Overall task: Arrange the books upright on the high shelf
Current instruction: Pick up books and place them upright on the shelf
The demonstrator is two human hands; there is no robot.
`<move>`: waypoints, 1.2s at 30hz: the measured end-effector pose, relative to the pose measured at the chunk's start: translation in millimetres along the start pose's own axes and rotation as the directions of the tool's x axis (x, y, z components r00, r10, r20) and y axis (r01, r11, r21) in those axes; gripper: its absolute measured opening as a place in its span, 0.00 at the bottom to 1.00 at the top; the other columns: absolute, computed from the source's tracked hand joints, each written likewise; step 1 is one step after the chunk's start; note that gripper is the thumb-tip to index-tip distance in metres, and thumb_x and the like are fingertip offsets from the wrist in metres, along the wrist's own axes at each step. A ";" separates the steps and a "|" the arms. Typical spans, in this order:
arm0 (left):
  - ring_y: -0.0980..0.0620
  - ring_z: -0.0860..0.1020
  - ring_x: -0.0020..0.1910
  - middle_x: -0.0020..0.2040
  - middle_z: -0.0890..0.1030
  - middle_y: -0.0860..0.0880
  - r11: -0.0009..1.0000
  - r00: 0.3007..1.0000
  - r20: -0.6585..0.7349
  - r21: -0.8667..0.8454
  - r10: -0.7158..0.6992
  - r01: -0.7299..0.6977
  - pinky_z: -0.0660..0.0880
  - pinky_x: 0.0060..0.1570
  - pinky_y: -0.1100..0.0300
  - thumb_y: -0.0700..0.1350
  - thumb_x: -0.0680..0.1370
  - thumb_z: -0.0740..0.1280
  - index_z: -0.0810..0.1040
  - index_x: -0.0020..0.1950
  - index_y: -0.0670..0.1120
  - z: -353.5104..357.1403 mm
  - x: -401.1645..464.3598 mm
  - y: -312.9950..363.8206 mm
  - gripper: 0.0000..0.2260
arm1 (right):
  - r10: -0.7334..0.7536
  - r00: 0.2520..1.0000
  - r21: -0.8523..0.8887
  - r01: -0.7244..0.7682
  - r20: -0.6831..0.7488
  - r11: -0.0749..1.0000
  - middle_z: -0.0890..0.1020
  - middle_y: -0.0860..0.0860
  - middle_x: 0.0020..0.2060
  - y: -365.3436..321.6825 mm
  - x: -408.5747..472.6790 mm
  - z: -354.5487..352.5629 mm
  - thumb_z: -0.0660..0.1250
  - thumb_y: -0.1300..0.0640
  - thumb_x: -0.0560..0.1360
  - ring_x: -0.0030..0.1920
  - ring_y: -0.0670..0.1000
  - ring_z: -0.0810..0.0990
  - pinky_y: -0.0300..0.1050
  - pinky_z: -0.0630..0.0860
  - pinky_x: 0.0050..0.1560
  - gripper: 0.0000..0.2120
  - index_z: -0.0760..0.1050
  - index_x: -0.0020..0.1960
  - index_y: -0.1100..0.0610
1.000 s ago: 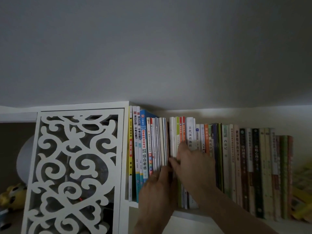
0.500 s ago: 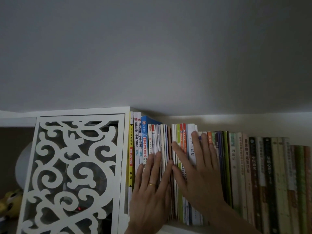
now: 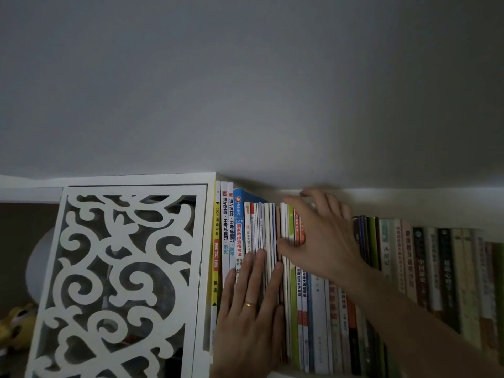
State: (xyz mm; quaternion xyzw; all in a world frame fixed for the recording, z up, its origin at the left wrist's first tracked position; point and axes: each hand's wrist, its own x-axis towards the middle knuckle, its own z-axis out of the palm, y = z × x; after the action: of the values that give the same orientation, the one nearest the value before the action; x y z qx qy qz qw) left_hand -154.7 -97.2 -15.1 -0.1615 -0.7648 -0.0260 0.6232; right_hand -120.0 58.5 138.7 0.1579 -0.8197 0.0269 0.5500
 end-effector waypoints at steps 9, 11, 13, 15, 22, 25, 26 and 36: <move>0.43 0.57 0.82 0.82 0.58 0.44 1.000 0.999 -0.041 -0.031 -0.006 0.005 0.57 0.77 0.41 0.55 0.81 0.58 0.63 0.81 0.49 -0.3 -0.1 1.0 0.28 | -0.029 0.986 0.194 -0.003 0.161 0.981 0.72 0.41 0.53 3.3 21.9 -14.2 0.76 0.37 0.64 0.55 0.46 0.73 0.54 0.71 0.62 0.30 0.69 0.62 0.38; 0.43 0.57 0.82 0.82 0.58 0.43 1.000 0.999 -0.038 -0.029 -0.003 0.002 0.57 0.76 0.41 0.55 0.82 0.58 0.63 0.81 0.48 -2.5 0.3 1.2 0.28 | -0.063 0.979 0.197 0.024 0.194 0.980 0.72 0.42 0.56 9.2 19.4 -16.3 0.76 0.36 0.64 0.58 0.46 0.72 0.52 0.69 0.63 0.34 0.67 0.67 0.37; 0.43 0.57 0.82 0.82 0.59 0.43 1.000 0.999 -0.048 -0.026 -0.001 0.000 0.57 0.76 0.41 0.56 0.82 0.58 0.64 0.81 0.48 -3.4 0.1 2.5 0.28 | -0.080 0.979 0.182 0.045 0.190 0.982 0.72 0.43 0.59 13.5 16.4 -15.3 0.75 0.33 0.65 0.59 0.46 0.71 0.51 0.68 0.63 0.38 0.65 0.70 0.38; 0.43 0.57 0.81 0.82 0.59 0.43 1.000 0.998 -0.059 -0.026 -0.012 0.011 0.57 0.76 0.41 0.56 0.81 0.60 0.64 0.80 0.48 -3.7 0.4 4.5 0.28 | -0.067 0.985 0.182 0.038 0.157 0.983 0.71 0.42 0.57 15.5 13.3 -14.5 0.75 0.33 0.65 0.59 0.46 0.72 0.50 0.68 0.62 0.37 0.65 0.69 0.38; 0.42 0.59 0.81 0.80 0.64 0.42 0.988 0.988 -0.086 -0.096 -0.130 0.122 0.59 0.75 0.38 0.55 0.80 0.64 0.71 0.77 0.48 -8.9 6.1 24.4 0.27 | -0.032 0.992 0.227 0.003 0.121 0.974 0.73 0.41 0.54 28.5 3.9 -23.5 0.76 0.34 0.65 0.53 0.45 0.73 0.48 0.68 0.61 0.35 0.68 0.68 0.41; 0.43 0.59 0.81 0.79 0.65 0.44 0.959 0.970 -0.054 -0.173 -0.237 0.224 0.56 0.76 0.38 0.51 0.76 0.67 0.74 0.73 0.51 -12.9 14.1 38.2 0.25 | -0.052 0.989 0.247 0.016 0.140 0.969 0.74 0.41 0.55 31.0 3.4 -26.4 0.77 0.34 0.65 0.53 0.45 0.74 0.49 0.70 0.59 0.36 0.69 0.68 0.42; 0.44 0.58 0.81 0.78 0.66 0.45 0.940 0.959 -0.031 -0.208 -0.282 0.270 0.56 0.77 0.38 0.49 0.74 0.71 0.76 0.70 0.51 -14.7 16.5 41.3 0.24 | -0.055 0.988 0.262 0.016 0.143 0.965 0.74 0.41 0.55 31.8 3.2 -27.1 0.78 0.35 0.65 0.52 0.44 0.75 0.48 0.70 0.58 0.36 0.69 0.68 0.42; 0.35 0.58 0.80 0.78 0.63 0.36 0.972 0.942 0.249 0.121 -0.226 0.202 0.52 0.72 0.25 0.54 0.68 0.75 0.81 0.52 0.46 -37.9 38.6 43.9 0.17 | -0.031 0.989 0.325 -0.018 0.146 0.946 0.77 0.43 0.55 36.0 1.3 -27.8 0.80 0.41 0.65 0.50 0.46 0.77 0.48 0.75 0.54 0.35 0.70 0.67 0.46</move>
State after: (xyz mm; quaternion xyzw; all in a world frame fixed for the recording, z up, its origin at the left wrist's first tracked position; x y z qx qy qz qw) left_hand -113.3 -56.5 23.4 -0.0501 -0.8536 -0.0363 0.5172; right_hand -106.0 98.4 155.5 0.2507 -0.8423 0.1480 0.4536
